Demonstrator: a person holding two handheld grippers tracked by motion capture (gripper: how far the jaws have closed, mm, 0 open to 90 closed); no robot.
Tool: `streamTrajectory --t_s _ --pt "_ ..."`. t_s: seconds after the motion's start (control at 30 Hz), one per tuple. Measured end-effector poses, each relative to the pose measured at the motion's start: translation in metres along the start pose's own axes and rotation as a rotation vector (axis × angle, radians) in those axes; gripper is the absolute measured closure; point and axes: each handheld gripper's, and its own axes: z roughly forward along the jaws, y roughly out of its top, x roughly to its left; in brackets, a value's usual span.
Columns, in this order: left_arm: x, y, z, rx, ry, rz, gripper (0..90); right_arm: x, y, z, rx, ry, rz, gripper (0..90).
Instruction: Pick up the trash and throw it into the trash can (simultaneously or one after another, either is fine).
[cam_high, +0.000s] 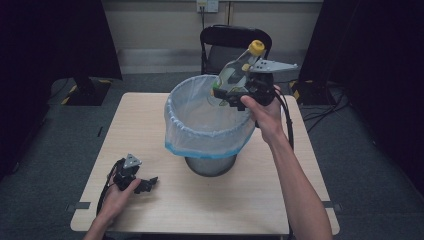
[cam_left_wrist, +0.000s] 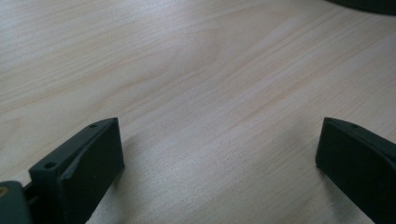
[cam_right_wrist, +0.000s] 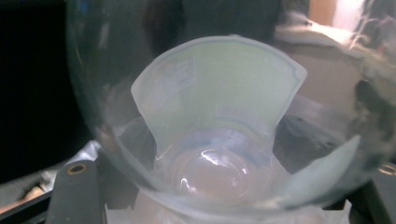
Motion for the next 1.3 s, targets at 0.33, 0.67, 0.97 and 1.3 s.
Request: streamTrajectory --t_s 0.33,0.67,0.97,1.3 --pt "0.000 0.000 0.000 0.001 0.000 0.000 0.3 -0.004 0.002 -0.001 -0.053 -0.006 -0.001 23.8" --pt "0.000 0.000 0.000 0.001 -0.008 -0.005 0.0 -0.013 -0.003 -0.013 -0.082 -0.028 0.028 21.3" --pt "0.000 0.000 0.000 0.002 -0.005 -0.003 0.0 -0.020 -0.005 -0.018 -0.081 -0.050 0.046 20.0" --pt "0.000 0.000 0.000 0.002 -0.003 0.000 0.1 -0.031 -0.011 -0.025 -0.092 -0.080 0.064 19.3"
